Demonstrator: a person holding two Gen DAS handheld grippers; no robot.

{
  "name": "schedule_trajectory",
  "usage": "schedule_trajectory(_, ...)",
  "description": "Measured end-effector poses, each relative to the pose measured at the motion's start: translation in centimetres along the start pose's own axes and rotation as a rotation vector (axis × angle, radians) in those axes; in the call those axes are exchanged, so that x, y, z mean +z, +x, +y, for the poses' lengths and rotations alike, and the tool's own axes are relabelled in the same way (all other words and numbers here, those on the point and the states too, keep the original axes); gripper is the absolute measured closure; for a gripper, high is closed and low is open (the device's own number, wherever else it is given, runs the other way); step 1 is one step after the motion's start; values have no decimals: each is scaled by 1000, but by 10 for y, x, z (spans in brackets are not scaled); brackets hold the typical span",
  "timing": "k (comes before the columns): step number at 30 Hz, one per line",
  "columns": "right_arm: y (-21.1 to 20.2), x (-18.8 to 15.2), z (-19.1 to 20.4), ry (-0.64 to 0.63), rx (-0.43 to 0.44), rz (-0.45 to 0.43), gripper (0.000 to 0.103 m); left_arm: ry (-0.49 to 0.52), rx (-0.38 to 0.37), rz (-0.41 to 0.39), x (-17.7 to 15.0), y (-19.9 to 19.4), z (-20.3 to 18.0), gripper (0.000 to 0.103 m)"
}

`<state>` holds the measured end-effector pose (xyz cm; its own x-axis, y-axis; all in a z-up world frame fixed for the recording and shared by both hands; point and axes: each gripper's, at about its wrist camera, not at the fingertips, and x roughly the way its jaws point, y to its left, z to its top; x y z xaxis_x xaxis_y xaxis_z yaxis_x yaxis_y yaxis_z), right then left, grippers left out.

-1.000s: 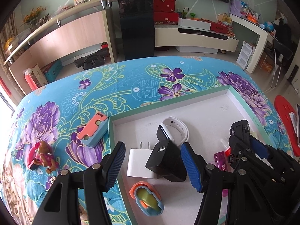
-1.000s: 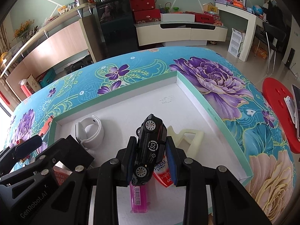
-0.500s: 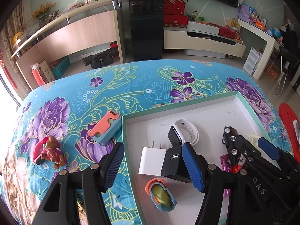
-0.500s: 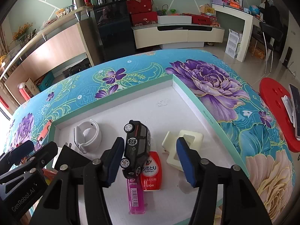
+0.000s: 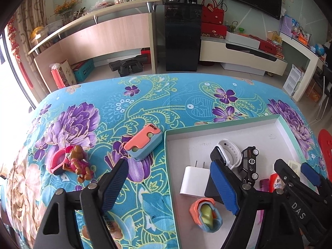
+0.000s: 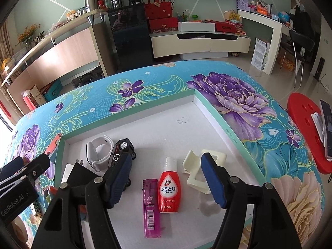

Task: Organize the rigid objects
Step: 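Withdraw both tools from the tray, then move both open tools over the remaining items on the bedspread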

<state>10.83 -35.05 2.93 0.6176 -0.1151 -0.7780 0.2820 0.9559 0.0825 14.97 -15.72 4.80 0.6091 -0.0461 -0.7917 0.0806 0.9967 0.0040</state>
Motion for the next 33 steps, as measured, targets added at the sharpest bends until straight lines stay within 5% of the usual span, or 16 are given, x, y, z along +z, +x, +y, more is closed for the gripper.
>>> schedule_trajectory(2, 0, 0, 1, -4, -1, -5, 14, -6, 3, 1, 0, 0, 2, 19)
schedule_trajectory(7, 0, 0, 5, -23, -6, -7, 12, -8, 22, 9, -3, 4, 7, 18)
schedule_trajectory(11, 1, 0, 8, -40, -27, -5, 11, -14, 51, 0, -5, 6, 12, 0)
schedule_trajectory(20, -1, 0, 18, -77, -37, -18, 11, -80, 94, 4, -6, 9, 36, 0)
schedule_trajectory(33, -23, 8, 57, -109, 91, -81, 11, -168, 196, -25, -7, -4, 95, 0)
